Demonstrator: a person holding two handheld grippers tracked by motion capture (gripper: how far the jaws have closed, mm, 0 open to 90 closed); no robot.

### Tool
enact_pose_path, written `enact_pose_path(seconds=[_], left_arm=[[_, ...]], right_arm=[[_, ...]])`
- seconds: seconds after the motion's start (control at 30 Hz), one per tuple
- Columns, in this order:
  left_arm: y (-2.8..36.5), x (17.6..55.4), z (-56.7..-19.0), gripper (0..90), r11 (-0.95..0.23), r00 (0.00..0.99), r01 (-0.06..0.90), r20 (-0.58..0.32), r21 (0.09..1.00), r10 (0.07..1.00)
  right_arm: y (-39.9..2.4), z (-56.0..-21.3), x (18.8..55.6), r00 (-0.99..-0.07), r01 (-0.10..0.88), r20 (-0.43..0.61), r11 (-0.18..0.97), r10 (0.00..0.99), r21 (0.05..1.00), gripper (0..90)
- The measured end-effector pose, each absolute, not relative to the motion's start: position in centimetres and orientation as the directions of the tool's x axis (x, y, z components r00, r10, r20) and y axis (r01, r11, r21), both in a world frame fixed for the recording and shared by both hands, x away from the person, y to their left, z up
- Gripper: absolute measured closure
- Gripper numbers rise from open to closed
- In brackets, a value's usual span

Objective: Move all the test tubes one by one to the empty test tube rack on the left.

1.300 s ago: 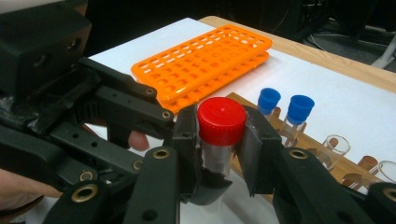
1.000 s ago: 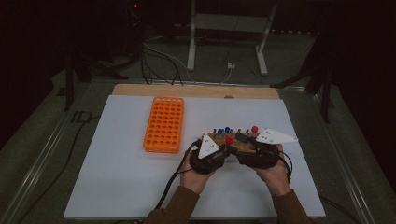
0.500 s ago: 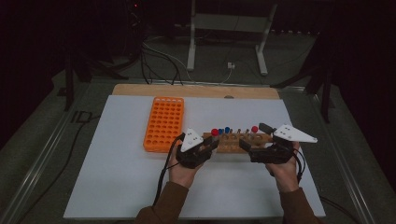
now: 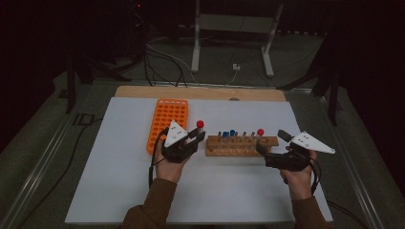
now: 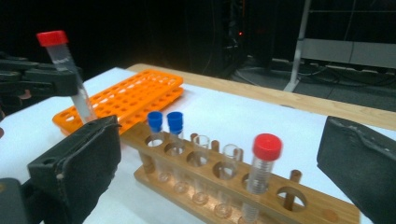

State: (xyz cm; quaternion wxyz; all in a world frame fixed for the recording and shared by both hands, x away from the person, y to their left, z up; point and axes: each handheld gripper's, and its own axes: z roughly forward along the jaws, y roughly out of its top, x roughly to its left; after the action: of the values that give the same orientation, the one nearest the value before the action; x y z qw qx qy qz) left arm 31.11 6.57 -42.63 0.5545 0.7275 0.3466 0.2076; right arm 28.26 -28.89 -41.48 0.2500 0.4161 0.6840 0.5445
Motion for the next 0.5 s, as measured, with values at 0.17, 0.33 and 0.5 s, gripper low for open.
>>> enact_pose_path(seconds=[0.17, 0.33, 0.5], left_arm=[[8.5, 31.9, -42.5, 74.6, -0.14, 0.632, 0.265, -0.062, 0.954, 0.773], [9.7, 32.2, -43.1, 74.6, -0.15, 0.595, 0.27, -0.042, 0.951, 0.803], [10.8, 32.2, -44.4, 74.6, -0.158, 0.561, 0.291, -0.034, 0.944, 0.827]], right_arm=[[-29.1, -41.6, 28.4, -0.521, 0.298, 0.12, 0.048, 0.845, 0.953, 0.0], [-28.8, -41.9, 28.4, -0.53, 0.302, 0.111, 0.065, 0.841, 0.951, 0.0], [-28.6, -42.0, 28.3, -0.53, 0.302, 0.102, 0.074, 0.842, 0.95, 0.0]])
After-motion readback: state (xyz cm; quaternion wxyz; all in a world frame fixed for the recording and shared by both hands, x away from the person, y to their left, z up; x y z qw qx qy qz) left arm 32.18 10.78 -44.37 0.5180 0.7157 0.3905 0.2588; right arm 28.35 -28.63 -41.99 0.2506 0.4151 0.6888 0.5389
